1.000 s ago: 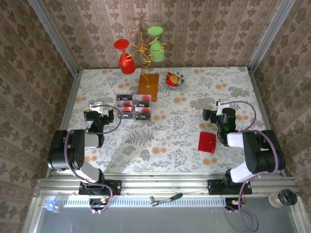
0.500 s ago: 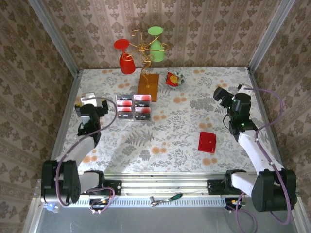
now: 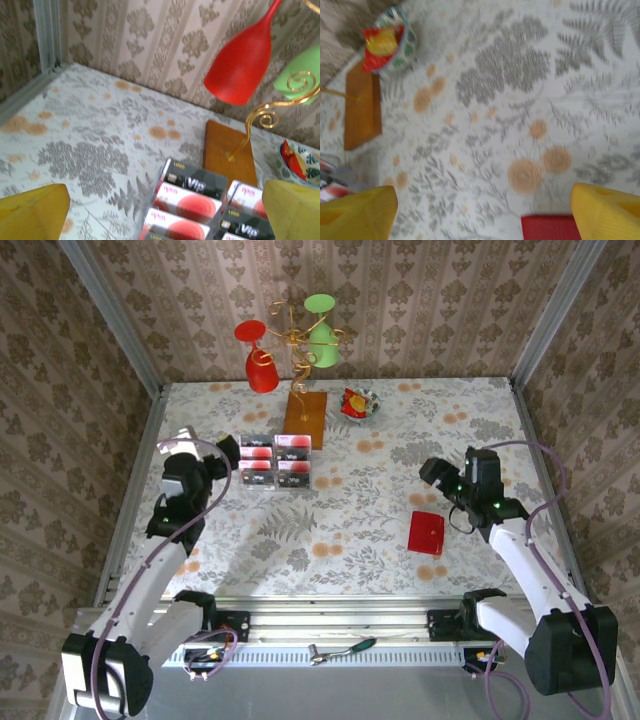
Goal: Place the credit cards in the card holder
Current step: Move the storage box to the center of the table.
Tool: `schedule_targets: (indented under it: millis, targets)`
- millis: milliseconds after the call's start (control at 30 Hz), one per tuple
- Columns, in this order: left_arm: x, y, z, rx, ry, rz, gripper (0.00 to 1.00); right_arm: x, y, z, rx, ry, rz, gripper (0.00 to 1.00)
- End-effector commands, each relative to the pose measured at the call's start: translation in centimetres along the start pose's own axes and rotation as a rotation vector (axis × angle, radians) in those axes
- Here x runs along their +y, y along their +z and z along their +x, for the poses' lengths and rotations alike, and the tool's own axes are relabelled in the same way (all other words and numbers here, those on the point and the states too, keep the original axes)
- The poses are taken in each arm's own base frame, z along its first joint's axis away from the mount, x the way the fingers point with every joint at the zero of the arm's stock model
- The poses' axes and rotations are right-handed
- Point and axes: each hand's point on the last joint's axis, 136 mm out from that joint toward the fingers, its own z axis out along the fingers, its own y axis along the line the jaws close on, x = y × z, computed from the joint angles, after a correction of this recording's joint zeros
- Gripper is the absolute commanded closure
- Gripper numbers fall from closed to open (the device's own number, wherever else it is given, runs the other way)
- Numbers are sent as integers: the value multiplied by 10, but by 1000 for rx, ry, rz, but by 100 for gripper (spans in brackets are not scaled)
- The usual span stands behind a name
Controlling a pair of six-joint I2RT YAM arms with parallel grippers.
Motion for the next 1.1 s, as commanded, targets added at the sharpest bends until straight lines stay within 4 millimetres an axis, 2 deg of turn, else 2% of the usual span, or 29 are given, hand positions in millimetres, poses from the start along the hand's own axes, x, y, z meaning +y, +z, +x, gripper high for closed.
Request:
schedule_targets:
  millis: [0,133,233,300,400,533,667,867,1067]
  targets:
    - [3,5,29,96,-25,2,0,-14,3,47,147,21,34,11]
    - [4,26,45,193,8,-9,0,1,11,64,217,-70,24,14]
    - [21,44,54,257,-53,-35,0,15,15,73,261,-135,17,14]
    - [31,58,54,275,-146,-10,0,21,17,77,273,-162,13,14]
    - [36,76,51,285,-223,64,0,28,18,80,285,-187,8,14]
    - [29,96,49,284,-277,181,0,33,18,82,296,-191,1,13]
    - [20,108,52,265,-314,274,0,33,18,82,299,-192,3,13]
    - [21,119,59,233,-363,308,0,35,14,80,305,-207,5,13]
    - [13,125,77,262,-388,335,0,39,12,75,295,-212,2,12]
